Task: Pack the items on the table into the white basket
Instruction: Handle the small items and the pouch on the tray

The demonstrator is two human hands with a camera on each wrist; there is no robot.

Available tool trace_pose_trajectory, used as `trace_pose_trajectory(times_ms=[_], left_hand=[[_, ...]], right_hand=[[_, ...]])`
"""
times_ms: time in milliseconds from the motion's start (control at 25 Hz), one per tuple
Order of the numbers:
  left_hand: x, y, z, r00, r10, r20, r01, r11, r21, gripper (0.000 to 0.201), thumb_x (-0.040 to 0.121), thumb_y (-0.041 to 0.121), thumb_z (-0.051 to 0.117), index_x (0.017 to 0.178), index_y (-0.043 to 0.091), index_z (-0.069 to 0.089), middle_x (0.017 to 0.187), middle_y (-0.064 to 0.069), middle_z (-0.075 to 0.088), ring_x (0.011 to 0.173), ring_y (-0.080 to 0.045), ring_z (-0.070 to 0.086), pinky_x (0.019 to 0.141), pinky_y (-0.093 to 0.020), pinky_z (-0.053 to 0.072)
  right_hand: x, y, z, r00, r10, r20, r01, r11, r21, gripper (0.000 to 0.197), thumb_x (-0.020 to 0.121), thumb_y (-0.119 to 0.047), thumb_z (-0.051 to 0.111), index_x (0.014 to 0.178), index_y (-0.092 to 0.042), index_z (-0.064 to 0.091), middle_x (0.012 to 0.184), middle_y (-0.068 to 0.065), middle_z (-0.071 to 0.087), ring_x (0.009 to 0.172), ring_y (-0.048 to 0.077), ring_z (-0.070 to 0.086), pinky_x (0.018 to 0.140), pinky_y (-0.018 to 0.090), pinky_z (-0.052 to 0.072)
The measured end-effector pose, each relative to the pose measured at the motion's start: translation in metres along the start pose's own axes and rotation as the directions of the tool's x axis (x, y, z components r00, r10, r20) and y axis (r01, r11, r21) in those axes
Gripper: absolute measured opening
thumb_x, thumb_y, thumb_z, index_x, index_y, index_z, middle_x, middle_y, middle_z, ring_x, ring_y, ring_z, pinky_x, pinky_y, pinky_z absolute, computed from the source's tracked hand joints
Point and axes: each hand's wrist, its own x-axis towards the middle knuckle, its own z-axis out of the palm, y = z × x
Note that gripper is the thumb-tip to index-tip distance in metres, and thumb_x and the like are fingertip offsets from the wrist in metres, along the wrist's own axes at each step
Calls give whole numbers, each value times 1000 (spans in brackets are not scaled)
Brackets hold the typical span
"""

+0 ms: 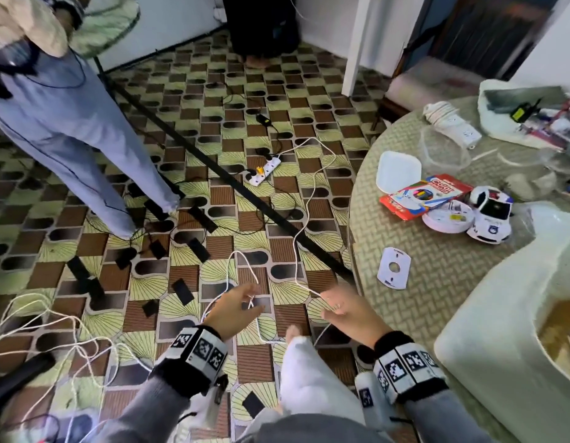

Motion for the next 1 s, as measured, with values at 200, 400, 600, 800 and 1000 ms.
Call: trace_pose_trajectory(times_ms=[200,400,600,800,1000], left_hand=[[71,27,-27,997,52,59,-57,995,77,35,93,21,57,128,20,49,132,-1,53,118,-14,49,96,-28,39],[142,64,-58,989,100,114,-110,990,89,37,93,20,57,128,18,49,136,-2,51,122,-16,49,98,-29,41],[245,128,-98,970,145,195,-166,981,100,38,93,22,56,130,19,48,133,4,49,122,-11,45,97,-25,36],[328,171,-119,939,193,284,-236,964,126,40,91,22,60,129,23,48,130,9,49,122,-12,47,102,-28,38],[405,203,-135,891,248,381,-309,945,107,36,89,18,63,124,22,52,127,3,55,116,-11,50,92,-22,37]], right_hand=[[76,-12,-30,999,40,10,-40,996,80,42,92,-25,59,131,-12,50,128,6,57,98,8,49,70,7,38],[144,-27,-69,996,91,-17,-86,980,182,44,92,-26,60,133,-14,49,127,7,57,102,13,52,82,20,39],[220,-40,-134,982,147,-115,-109,952,285,41,92,-22,61,130,-13,49,126,7,56,104,13,52,84,21,44],[263,-40,-179,953,212,-218,-128,930,346,38,91,-21,62,127,-13,52,113,1,55,105,15,54,92,28,45],[297,-31,-210,881,316,-352,-159,899,409,40,89,-20,65,126,-13,53,109,2,61,100,17,59,83,22,46]])
